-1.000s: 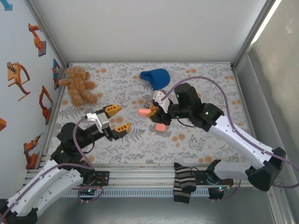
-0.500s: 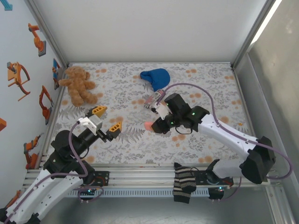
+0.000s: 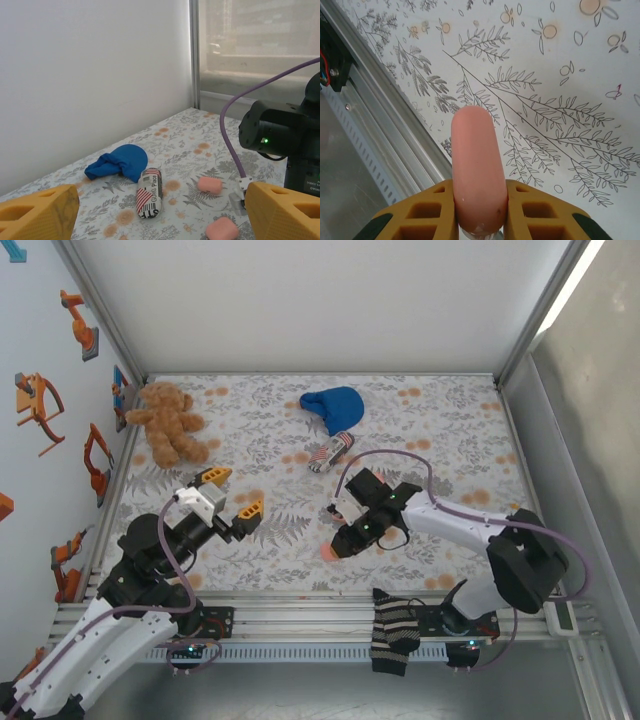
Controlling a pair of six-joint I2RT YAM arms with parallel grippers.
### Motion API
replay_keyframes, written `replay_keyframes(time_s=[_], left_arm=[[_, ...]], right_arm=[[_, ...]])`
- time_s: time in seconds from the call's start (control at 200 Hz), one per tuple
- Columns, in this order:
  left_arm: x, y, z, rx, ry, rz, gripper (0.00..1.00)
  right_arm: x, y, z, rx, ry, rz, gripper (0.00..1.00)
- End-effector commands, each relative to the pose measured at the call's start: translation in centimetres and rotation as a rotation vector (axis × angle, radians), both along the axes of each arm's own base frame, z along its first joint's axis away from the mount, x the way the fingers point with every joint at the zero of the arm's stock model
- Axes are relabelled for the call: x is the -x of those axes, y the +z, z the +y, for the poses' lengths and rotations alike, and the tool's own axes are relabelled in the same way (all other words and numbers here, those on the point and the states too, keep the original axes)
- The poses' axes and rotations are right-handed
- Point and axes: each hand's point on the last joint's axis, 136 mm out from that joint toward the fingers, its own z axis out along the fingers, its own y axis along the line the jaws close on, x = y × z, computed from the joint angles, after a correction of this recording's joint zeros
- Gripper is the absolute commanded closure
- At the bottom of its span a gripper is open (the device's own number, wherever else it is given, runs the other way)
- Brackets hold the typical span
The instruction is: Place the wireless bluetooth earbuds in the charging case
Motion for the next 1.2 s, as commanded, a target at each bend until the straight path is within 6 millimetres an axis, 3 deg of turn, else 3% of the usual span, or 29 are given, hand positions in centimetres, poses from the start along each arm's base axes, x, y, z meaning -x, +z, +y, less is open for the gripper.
replay_keyframes(time_s=[0.0, 0.275, 0.826, 0.992, 1.197], left_arm=[[0.0, 0.2, -0.2, 0.004, -0.010, 0.000, 0.14], [-0.1, 0.1, -0.6, -0.005, -0.020, 0.004, 0.14], [-0.6, 0.4, -0.4, 0.005, 0.004, -0.011, 0.13], [-1.5, 0.5, 0.4, 0.013, 0.078, -0.006, 0.09], [-5.0, -0.6, 4.0, -0.004, 0.372, 0.034, 0.02]], right_arm=[[0.7, -0.8, 0.4, -0.024, 0.010, 0.057, 0.89], [0.9, -2.8, 0.5, -0.034, -0.005, 0.132, 0.85], [-0.4, -4.5, -1.4, 0.023, -0.075, 0.112, 0.51], [-2.1, -3.0, -2.5, 0.061, -0.116, 0.003, 0.49], [-5.1, 2.3, -4.4, 0.089, -0.137, -0.216, 0.45]])
